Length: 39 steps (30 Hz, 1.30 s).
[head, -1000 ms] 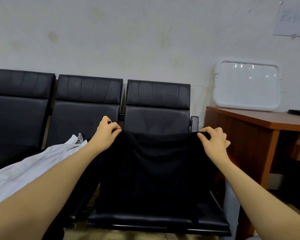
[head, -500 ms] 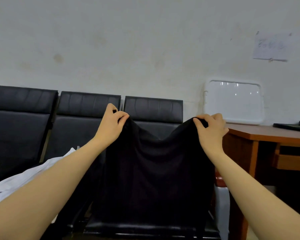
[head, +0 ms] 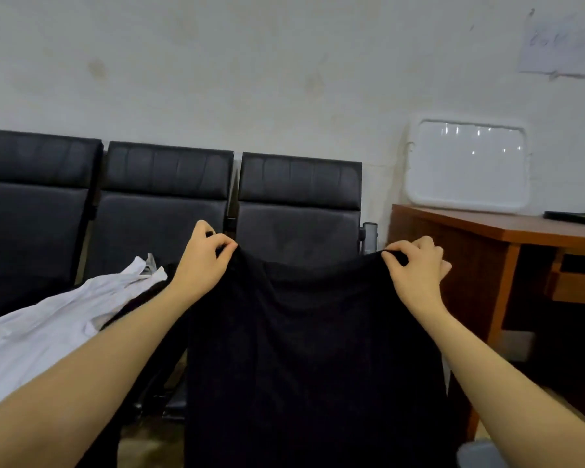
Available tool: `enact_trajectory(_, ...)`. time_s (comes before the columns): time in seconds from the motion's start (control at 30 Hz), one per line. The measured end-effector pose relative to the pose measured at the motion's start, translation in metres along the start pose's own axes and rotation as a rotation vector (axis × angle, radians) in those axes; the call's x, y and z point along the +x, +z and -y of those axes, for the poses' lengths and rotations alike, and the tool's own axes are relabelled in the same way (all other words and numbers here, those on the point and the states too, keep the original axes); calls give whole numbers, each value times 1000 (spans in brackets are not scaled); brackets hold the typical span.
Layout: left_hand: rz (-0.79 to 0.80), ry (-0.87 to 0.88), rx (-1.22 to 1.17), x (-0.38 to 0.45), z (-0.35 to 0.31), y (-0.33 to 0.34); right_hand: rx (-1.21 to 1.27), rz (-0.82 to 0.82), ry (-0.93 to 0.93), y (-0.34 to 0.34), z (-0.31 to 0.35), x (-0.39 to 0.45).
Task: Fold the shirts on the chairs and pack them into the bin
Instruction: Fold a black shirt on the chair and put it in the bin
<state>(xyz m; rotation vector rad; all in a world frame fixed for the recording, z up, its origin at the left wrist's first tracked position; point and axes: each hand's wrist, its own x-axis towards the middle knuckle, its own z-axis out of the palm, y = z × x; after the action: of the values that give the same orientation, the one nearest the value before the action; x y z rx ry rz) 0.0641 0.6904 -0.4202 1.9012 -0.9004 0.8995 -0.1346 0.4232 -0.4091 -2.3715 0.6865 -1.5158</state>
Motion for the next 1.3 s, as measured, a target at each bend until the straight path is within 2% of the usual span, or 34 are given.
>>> enact_trajectory(0.2,244,-66,78,-51,66,57,-89,334,173,72,-49,-38)
enact_trajectory(0.3,310,-103,74,-67,94,84,-114,482,184,107,-66,-51)
enact_trajectory(0.4,349,-160,63,-76,117,113,-134,556,209,142,-76,-56)
enact_trajectory(0.6,435,-252,66,-90,155,148,-162,621,261,198,-93,-66)
enact_trajectory(0.77,551,-101,195,-117,180,150,-159,624,302,222,-106,-86)
enact_trajectory(0.83,546,-81,159,-125,184,147,-150,625,302,227,-108,-94)
enact_trajectory(0.97,600,-254,-61,-131,182,137,-147,594,291,228,-107,-99)
enact_trajectory(1.03,603,-319,-55,-135,184,131,-145,574,285,227,-105,-101)
enact_trajectory(1.17,541,-160,181,-141,185,126,-190,569,267,226,-100,-106)
enact_trajectory(1.3,590,-126,206,-140,178,122,-212,570,271,225,-99,-107)
